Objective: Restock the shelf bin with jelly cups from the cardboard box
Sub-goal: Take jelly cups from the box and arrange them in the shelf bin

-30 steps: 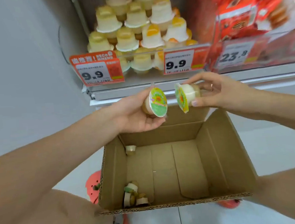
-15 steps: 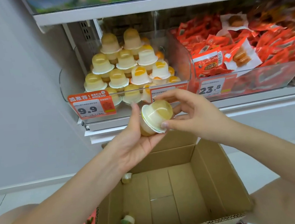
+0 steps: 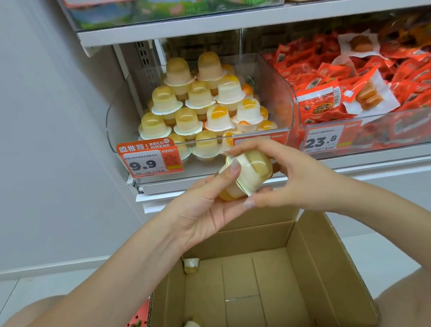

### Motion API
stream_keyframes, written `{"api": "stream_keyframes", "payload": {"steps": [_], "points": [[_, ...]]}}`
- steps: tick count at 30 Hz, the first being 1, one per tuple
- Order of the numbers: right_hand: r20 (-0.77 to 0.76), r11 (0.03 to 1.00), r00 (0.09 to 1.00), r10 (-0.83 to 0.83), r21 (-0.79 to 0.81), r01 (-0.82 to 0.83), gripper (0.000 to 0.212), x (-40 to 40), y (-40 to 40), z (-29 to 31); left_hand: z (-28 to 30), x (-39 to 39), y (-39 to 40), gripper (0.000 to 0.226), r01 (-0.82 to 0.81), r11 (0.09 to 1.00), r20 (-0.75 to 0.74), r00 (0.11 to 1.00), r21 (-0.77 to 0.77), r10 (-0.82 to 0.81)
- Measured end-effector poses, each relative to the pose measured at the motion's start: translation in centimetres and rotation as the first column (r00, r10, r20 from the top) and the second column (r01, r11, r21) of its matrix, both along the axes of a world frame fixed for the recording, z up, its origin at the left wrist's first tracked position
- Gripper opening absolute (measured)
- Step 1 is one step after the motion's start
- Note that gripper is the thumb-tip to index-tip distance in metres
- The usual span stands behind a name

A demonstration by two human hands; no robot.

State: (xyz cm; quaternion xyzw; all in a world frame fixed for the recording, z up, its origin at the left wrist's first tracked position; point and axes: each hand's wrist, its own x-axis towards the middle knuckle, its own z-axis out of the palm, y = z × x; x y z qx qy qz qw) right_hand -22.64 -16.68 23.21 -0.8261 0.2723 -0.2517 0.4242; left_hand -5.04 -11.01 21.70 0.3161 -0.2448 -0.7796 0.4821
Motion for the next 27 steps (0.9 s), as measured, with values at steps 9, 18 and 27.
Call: {"api": "stream_keyframes", "payload": {"steps": [9, 18, 27], "points": [[-0.026, 0.999, 0.999, 0.022, 0.031, -0.021, 0.058, 2.6, -0.3, -0.4, -0.5, 2.0, 0.9, 0.088, -0.035, 0.995, 0.03, 0.999, 0.096, 0.032], [-0.208, 0.941, 0.951, -0.227, -0.297, 0.16, 0.06, 11.0, -7.3, 7.3, 0.2, 9.3, 1.1, 0.025, -0.281, 0.958, 0.88, 0.44, -0.056, 0.18], [-0.705, 0.872, 0.707, -0.054, -0.379, -0.311, 0.061, 17.5, -10.3, 8.7, 0.9, 14.4, -0.2, 0.032, -0.265, 0.951, 0.929, 0.285, -0.161, 0.237]]}}
